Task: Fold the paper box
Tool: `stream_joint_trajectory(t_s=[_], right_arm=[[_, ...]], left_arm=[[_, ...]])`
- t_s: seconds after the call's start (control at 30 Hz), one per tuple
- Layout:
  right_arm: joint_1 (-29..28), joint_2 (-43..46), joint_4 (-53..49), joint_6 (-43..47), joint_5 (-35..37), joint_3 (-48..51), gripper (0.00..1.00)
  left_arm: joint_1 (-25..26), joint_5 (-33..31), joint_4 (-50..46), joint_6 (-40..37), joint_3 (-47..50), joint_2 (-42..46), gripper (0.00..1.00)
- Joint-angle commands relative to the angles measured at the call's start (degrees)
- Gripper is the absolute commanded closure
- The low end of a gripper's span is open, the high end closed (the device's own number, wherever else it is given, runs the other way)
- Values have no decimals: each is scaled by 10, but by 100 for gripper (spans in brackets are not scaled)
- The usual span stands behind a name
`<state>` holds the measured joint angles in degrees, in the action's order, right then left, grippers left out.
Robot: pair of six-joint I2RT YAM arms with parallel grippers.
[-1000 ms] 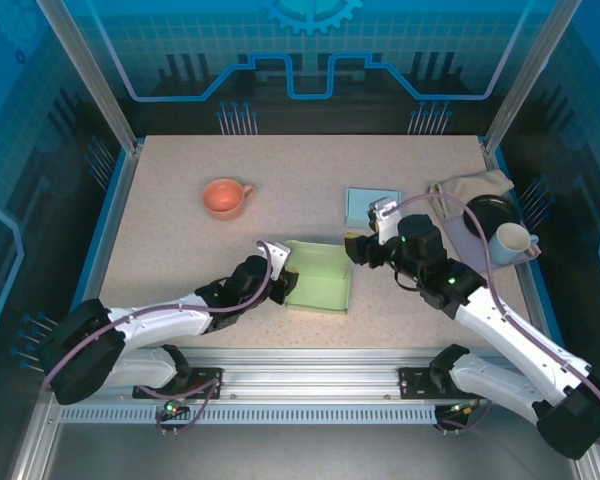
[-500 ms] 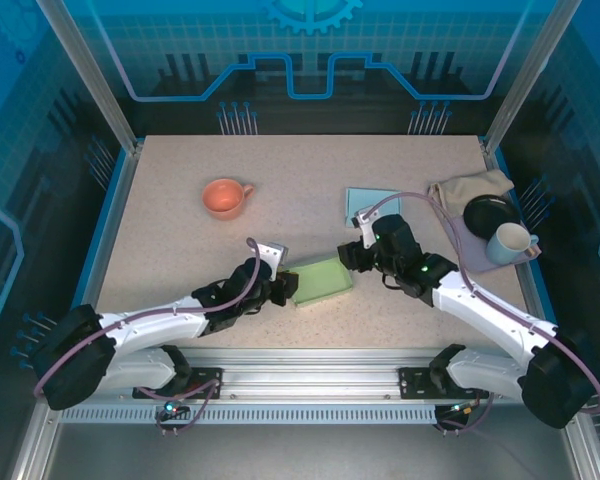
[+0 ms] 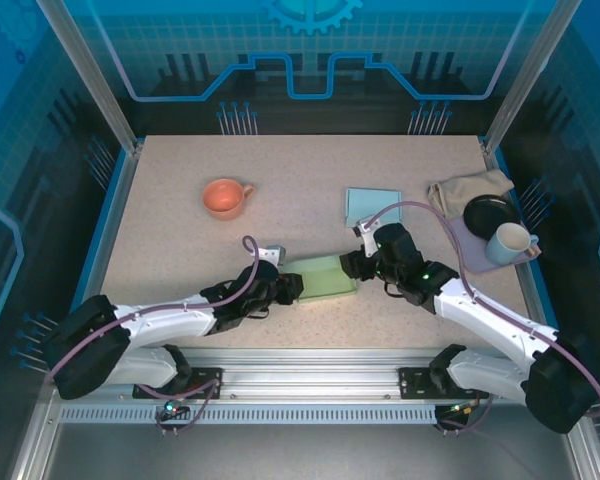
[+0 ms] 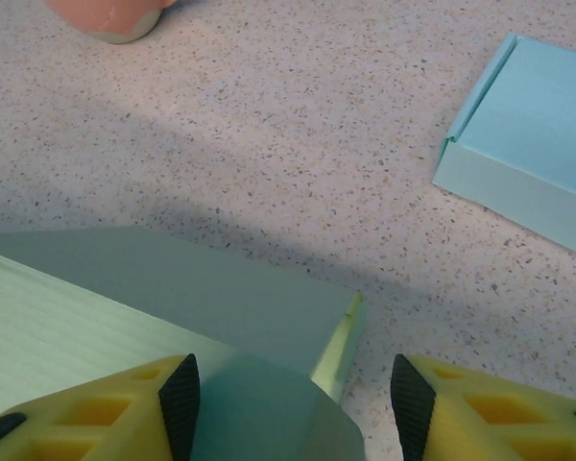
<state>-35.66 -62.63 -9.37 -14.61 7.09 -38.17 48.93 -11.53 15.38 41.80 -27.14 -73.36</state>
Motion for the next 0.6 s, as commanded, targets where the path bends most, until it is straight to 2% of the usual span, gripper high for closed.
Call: stream_joint_trajectory(t_s=[0.0, 0.17, 0.3, 0.43, 0.57], right_arm=[[-12, -14, 9, -7, -19, 4, 42], [-12, -17, 1, -2, -15, -9, 41], [-12, -11, -11, 1, -7, -17, 38], [-8, 7, -27, 4, 13, -20, 36], [-2, 25, -44, 10, 25, -24, 34]], left_arm=[[7, 12, 29, 40, -35, -6, 66], [12, -10, -4, 15, -65, -10, 66], [13, -25, -9, -40, -68, 1, 65], [24, -105, -57, -133, -60, 27, 63], [24, -119, -87, -161, -29, 89, 59]])
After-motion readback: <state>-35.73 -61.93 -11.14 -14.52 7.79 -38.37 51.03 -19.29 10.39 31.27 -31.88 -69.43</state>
